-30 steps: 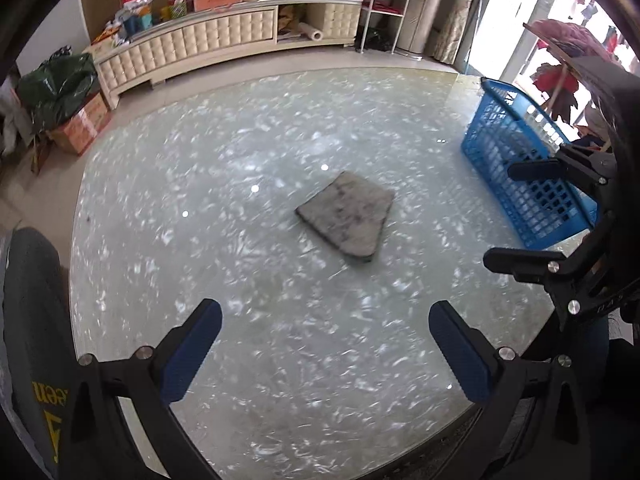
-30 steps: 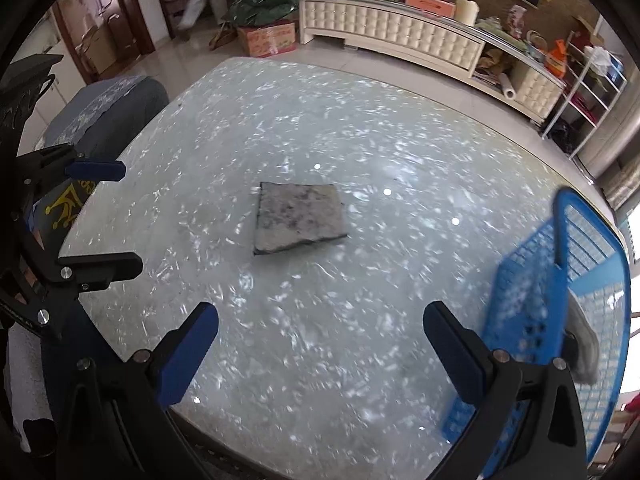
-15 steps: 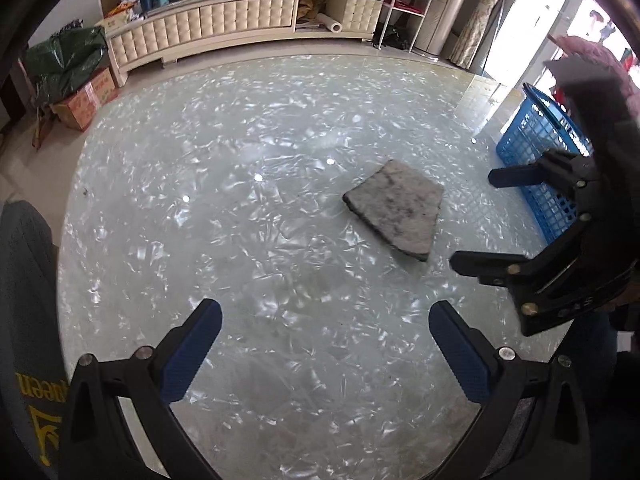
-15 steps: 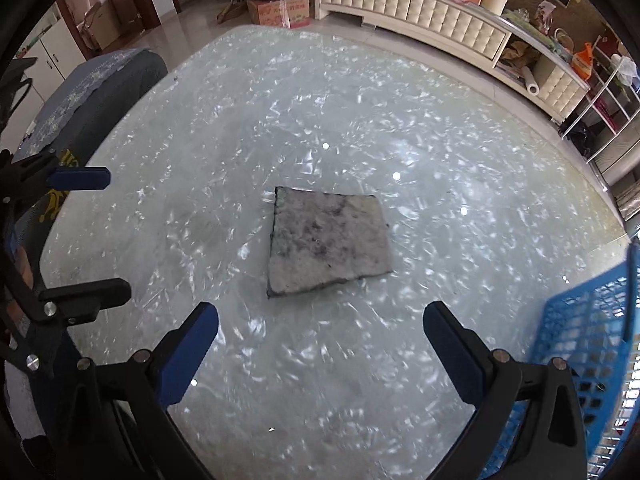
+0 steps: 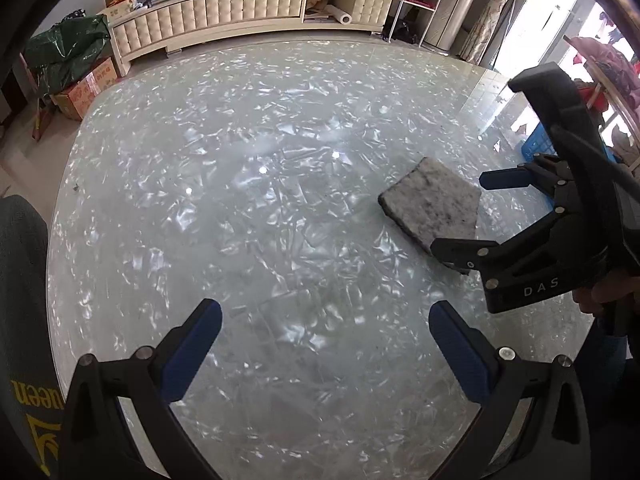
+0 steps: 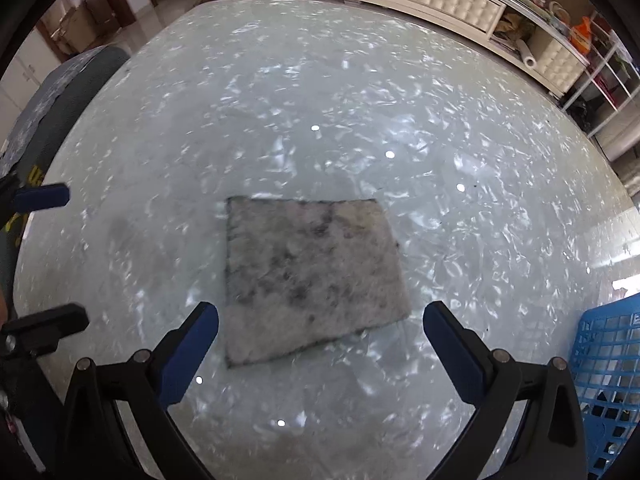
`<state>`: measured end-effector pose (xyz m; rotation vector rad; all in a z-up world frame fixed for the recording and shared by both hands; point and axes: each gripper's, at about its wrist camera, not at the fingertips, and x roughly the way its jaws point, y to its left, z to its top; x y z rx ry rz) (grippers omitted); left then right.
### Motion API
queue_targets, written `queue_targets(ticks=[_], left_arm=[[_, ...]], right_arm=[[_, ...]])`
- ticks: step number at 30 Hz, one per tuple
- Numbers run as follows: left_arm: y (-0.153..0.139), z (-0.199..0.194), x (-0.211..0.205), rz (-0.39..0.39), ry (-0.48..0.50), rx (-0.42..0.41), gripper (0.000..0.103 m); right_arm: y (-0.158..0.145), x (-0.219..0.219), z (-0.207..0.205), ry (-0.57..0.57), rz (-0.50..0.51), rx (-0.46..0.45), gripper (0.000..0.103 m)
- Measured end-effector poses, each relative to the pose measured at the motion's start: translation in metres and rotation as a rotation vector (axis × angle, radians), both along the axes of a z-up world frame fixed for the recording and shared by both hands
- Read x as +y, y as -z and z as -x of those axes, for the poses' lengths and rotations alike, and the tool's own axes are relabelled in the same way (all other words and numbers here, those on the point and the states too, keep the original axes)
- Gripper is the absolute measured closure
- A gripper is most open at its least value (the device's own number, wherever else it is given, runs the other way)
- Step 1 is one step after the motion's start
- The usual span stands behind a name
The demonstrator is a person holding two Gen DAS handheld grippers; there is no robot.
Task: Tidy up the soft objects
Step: 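Grasp the grey felt pad by its edge with the right gripper, then carry the grey felt pad over the basket with the right gripper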
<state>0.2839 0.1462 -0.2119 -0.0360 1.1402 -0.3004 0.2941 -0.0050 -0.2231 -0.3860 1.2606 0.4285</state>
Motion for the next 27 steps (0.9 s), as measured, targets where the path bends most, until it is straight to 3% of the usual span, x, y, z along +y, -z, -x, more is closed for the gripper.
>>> queue_targets(ticks=[10, 13, 16, 18, 20, 23, 27], left_arm=[[0.0, -0.019, -0.003, -0.052, 0.007, -0.02, 0.0], [0.001, -0.026, -0.001, -0.059, -0.003, -0.02, 0.0], [0.003, -0.031, 0.001, -0.06, -0.013, -0.017, 0.0], [0.004, -0.033, 0.003, -0.058, -0.023, -0.014, 0.0], [0.006, -0.035, 0.006, -0.054, -0.03, -0.009, 0.0], [0.006, -0.034, 0.007, -0.052, -0.031, -0.016, 0.0], [0.002, -0.031, 0.008, -0.05, -0.03, -0.025, 0.0]], right_arm=[[0.015, 0.006, -0.015, 0.001, 0.006, 0.026, 0.0], [0.013, 0.007, -0.011, -0.005, -0.006, 0.006, 0.006], [0.005, 0.006, -0.001, -0.033, -0.022, -0.015, 0.021], [-0.002, 0.01, 0.006, -0.062, -0.042, -0.037, 0.06], [-0.004, 0.013, 0.007, -0.076, -0.054, -0.035, 0.075], [-0.005, 0.011, 0.007, -0.074, -0.08, -0.048, 0.089], [-0.005, 0.004, 0.0, -0.042, -0.12, -0.02, 0.092]])
